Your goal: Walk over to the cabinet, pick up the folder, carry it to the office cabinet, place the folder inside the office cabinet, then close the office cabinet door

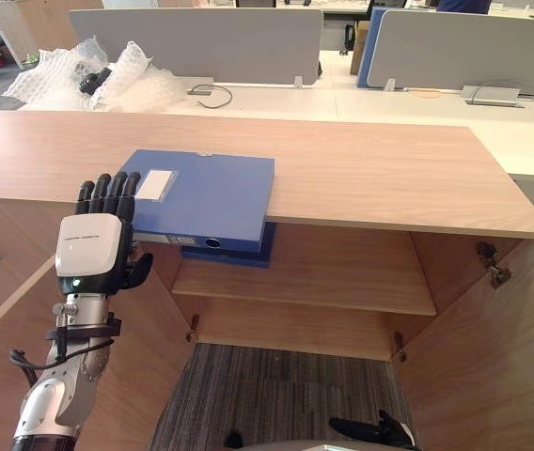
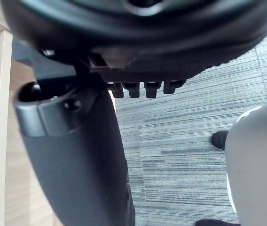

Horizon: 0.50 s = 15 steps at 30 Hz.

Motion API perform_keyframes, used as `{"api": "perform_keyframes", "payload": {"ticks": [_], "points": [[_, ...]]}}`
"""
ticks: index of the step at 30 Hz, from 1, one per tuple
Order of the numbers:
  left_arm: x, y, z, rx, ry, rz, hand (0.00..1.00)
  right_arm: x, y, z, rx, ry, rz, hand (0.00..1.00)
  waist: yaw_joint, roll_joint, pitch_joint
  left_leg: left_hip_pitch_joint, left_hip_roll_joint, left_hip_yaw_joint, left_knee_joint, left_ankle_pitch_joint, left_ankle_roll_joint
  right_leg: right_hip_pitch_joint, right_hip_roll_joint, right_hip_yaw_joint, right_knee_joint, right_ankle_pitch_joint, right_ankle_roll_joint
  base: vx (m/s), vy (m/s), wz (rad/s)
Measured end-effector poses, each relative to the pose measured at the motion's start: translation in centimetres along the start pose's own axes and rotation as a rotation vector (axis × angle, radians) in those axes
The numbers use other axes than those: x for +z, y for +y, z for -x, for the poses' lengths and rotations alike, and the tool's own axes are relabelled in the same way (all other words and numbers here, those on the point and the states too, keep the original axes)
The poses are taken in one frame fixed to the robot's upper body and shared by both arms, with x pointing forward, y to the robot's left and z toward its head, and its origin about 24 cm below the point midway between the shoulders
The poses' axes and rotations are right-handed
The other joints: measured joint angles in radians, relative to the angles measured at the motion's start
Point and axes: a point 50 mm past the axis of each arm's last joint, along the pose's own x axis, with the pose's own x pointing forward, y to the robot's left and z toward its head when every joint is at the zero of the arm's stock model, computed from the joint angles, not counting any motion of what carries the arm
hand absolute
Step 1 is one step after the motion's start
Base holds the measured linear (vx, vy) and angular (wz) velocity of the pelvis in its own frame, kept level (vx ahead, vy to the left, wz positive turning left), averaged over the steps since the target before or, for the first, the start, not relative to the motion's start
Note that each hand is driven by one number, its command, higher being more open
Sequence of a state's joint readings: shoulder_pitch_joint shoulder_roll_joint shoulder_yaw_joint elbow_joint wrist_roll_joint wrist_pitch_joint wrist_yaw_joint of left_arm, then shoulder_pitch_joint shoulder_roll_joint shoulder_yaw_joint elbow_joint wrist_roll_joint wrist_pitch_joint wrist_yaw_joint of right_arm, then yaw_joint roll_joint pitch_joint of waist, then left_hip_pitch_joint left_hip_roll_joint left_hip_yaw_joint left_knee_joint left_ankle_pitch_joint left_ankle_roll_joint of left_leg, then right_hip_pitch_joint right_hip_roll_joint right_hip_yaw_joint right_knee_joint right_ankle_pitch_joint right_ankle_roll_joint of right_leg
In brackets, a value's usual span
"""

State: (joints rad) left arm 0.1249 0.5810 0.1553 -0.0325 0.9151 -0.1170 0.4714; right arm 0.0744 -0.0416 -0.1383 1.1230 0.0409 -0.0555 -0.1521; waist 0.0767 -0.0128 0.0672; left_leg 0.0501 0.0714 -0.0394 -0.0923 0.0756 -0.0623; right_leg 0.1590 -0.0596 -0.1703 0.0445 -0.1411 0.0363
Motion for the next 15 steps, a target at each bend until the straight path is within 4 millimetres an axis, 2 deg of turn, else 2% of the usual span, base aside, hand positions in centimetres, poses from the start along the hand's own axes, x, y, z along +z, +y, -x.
{"api": "perform_keyframes", "payload": {"ticks": [7, 15], "points": [[0.2, -0.8, -1.3, -0.024, -0.022, -0.014, 1.0, 0.1, 0.0, 0.0, -0.001, -0.007, -0.004, 1.0, -0.007, 0.005, -0.003, 0.003, 0.0, 0.005, 0.0, 0.0, 0.0, 0.0, 0.0, 0.005, 0.0, 0.002, -0.001, 0.0, 0.002, 0.0], [0.3, -2.2, -1.5, -0.092, -0.029, -0.019, 1.0, 0.1, -0.3, 0.0, -0.014, -0.006, -0.038, 1.0, -0.025, 0.007, -0.005, 0.007, 0.001, 0.024, 0.0, -0.001, -0.001, -0.001, -0.001, 0.019, -0.004, 0.007, -0.001, 0.0, 0.014, -0.05]]}}
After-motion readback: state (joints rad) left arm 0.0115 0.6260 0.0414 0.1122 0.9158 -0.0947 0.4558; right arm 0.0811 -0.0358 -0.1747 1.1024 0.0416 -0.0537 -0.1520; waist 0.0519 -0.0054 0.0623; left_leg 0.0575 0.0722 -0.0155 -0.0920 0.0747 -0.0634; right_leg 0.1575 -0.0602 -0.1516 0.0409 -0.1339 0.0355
